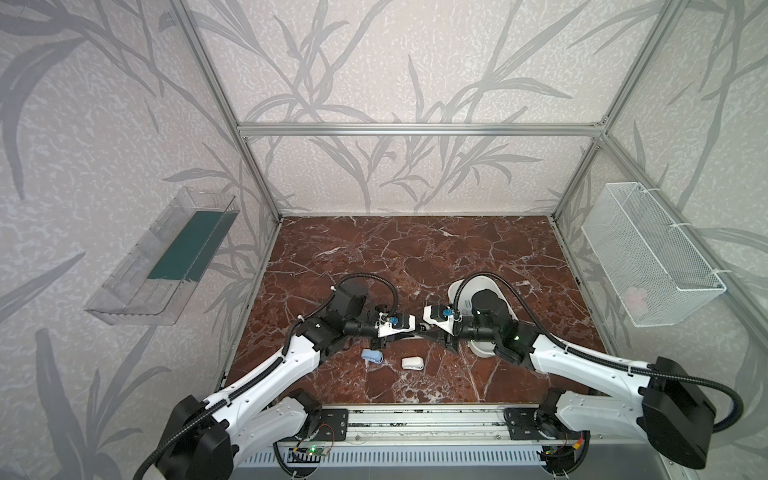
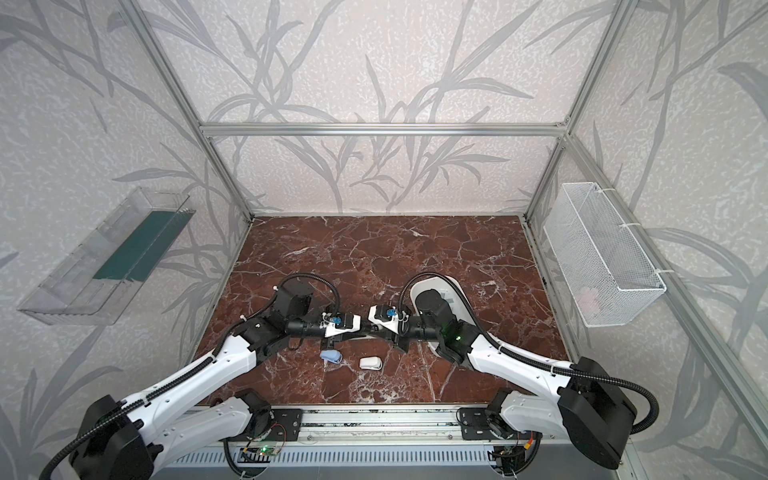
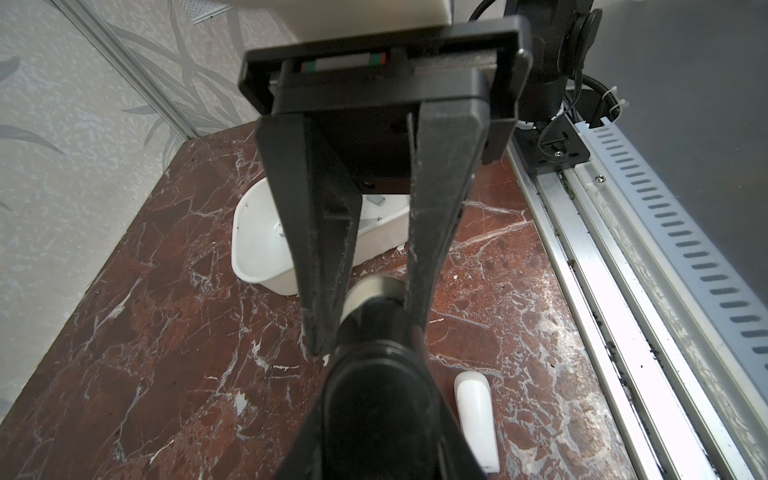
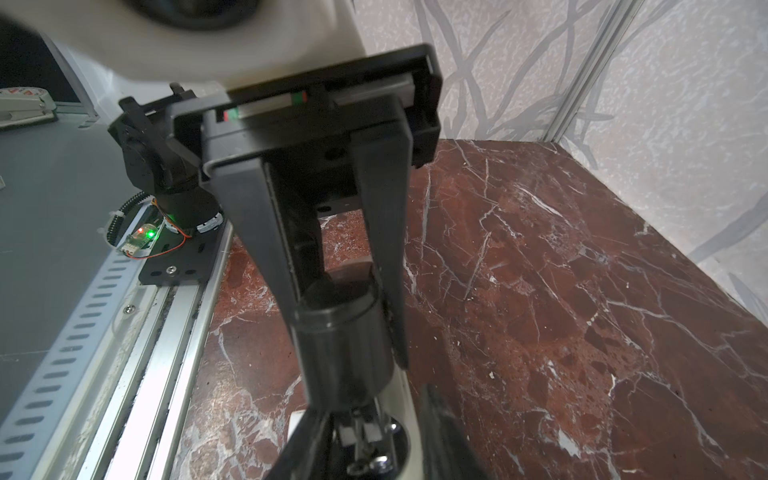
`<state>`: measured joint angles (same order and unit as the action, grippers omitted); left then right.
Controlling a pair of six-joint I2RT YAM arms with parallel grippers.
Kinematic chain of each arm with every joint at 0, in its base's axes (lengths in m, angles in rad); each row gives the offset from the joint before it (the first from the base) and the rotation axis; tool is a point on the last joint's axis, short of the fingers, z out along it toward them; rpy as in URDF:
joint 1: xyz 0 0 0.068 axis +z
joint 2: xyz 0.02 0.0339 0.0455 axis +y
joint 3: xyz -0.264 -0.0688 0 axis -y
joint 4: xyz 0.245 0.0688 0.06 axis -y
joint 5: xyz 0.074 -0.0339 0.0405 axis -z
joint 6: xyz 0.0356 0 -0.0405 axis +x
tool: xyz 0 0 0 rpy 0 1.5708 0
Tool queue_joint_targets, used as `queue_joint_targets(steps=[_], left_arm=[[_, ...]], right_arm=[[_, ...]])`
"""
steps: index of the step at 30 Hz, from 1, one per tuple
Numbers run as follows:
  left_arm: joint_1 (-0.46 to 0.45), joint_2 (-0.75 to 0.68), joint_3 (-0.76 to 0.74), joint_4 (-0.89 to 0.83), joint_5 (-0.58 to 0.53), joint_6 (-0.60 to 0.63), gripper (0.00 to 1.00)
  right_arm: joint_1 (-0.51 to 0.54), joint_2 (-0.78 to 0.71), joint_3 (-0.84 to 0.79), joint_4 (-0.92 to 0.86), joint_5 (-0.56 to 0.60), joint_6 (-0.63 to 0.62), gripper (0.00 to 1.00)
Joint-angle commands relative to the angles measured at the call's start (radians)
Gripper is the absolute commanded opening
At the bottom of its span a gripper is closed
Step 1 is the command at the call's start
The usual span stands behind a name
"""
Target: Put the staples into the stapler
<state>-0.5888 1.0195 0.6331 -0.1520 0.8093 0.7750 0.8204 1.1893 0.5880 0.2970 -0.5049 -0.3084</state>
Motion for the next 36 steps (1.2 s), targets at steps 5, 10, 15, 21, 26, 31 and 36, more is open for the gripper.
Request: queue_joint_targets(steps=[5, 10, 15, 21, 26, 31, 36], left_arm=[[-0.006, -0.038, 0.026, 0.072, 0.109, 0.043, 0.0], [-0.006, -0.021, 0.029, 0.09, 0.123, 0.038, 0.0], [-0.006, -0.001, 0.037, 0.097, 0.126, 0.037, 0.0], [-0.005, -0.009, 0.036, 0.094, 0.122, 0.039, 0.0], [0.001, -0.01, 0.033, 0.093, 0.114, 0.042, 0.0], [0.034, -0.009, 0.031, 0.093, 0.126, 0.037, 0.0], [0.064, -0.014, 0.004, 0.169, 0.164, 0.001, 0.0]], right_arm=[[-0.007, 0.024, -0.001, -0.08, 0.03, 0.002, 0.31], [-0.007, 0.034, 0.001, -0.022, -0.051, 0.04, 0.34], [-0.003, 0.088, 0.035, 0.017, -0.121, 0.073, 0.34], [0.008, 0.13, 0.066, 0.006, -0.093, 0.076, 0.28], [0.008, 0.113, 0.041, 0.029, -0.049, 0.079, 0.16], [0.008, 0.083, -0.01, 0.063, 0.009, 0.12, 0.05], [0.01, 0.037, -0.1, 0.131, 0.076, 0.192, 0.0]])
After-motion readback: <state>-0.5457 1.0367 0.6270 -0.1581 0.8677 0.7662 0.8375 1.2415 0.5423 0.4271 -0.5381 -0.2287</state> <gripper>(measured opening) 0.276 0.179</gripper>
